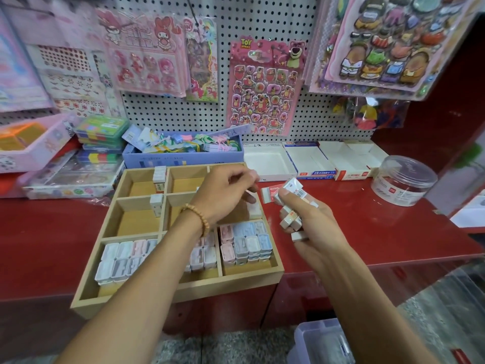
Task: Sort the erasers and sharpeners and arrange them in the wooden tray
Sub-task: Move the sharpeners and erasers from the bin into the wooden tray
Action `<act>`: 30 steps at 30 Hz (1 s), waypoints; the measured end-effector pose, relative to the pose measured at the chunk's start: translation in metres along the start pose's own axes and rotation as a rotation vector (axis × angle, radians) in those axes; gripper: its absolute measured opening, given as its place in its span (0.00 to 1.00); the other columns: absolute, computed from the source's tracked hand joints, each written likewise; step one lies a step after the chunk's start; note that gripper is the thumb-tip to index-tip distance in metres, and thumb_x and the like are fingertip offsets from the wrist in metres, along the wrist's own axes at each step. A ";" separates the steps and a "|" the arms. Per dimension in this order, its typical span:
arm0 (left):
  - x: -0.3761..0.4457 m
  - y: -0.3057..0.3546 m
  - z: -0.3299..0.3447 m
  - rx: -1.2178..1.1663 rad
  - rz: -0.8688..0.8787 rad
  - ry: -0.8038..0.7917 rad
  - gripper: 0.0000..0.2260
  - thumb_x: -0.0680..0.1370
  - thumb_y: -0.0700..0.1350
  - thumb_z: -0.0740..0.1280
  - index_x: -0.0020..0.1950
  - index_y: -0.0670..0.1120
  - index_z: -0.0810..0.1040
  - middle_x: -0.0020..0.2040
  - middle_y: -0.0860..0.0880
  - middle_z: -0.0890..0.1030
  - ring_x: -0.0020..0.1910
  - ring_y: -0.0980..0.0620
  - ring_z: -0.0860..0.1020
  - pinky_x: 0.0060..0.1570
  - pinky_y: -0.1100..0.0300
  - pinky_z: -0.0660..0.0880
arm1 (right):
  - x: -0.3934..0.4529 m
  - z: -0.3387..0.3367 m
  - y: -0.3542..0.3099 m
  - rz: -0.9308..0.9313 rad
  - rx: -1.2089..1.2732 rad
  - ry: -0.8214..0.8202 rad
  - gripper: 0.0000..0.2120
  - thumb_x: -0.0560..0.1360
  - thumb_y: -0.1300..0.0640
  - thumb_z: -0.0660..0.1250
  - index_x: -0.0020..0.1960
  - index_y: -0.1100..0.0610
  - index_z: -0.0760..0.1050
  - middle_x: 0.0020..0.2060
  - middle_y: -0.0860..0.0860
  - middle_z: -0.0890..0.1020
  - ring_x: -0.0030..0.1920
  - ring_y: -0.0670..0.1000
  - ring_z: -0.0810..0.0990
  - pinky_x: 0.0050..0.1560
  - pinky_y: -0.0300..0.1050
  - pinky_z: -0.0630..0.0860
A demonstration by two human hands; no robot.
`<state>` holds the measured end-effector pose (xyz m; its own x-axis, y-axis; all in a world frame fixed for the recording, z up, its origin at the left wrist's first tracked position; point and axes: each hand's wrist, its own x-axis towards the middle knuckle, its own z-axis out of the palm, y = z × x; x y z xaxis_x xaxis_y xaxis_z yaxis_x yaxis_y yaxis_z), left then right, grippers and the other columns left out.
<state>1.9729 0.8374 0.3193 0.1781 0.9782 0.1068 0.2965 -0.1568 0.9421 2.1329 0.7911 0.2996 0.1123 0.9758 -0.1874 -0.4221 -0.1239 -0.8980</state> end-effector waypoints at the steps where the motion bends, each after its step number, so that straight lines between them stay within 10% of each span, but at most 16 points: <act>1: -0.003 0.003 -0.005 -0.105 -0.036 -0.035 0.07 0.79 0.44 0.66 0.49 0.43 0.82 0.44 0.46 0.84 0.38 0.49 0.84 0.43 0.53 0.81 | 0.000 0.007 0.000 -0.002 0.010 -0.024 0.03 0.76 0.64 0.70 0.43 0.60 0.78 0.31 0.52 0.78 0.25 0.45 0.71 0.26 0.37 0.66; 10: -0.016 -0.011 -0.048 -0.295 -0.047 0.100 0.09 0.73 0.30 0.71 0.46 0.42 0.81 0.45 0.41 0.80 0.37 0.47 0.84 0.35 0.63 0.78 | 0.016 0.062 0.018 -0.007 0.011 -0.109 0.05 0.76 0.64 0.70 0.51 0.61 0.77 0.34 0.55 0.80 0.29 0.49 0.74 0.28 0.40 0.68; 18: -0.006 -0.046 -0.136 0.179 0.007 0.360 0.12 0.73 0.34 0.71 0.44 0.52 0.77 0.42 0.53 0.79 0.37 0.54 0.78 0.38 0.61 0.76 | 0.036 0.103 0.035 0.047 -0.028 -0.122 0.04 0.76 0.63 0.70 0.44 0.56 0.78 0.34 0.53 0.79 0.31 0.50 0.73 0.28 0.40 0.67; 30: 0.041 -0.090 -0.162 0.760 -0.032 0.147 0.09 0.74 0.35 0.70 0.44 0.50 0.78 0.44 0.52 0.79 0.46 0.53 0.78 0.51 0.62 0.73 | 0.046 0.121 0.046 0.073 -0.085 -0.101 0.03 0.75 0.63 0.72 0.47 0.57 0.78 0.32 0.51 0.80 0.29 0.48 0.74 0.30 0.42 0.66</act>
<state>1.8016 0.9137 0.2899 0.0478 0.9836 0.1739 0.8713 -0.1262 0.4743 2.0098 0.8526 0.2981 -0.0091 0.9763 -0.2161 -0.3481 -0.2057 -0.9146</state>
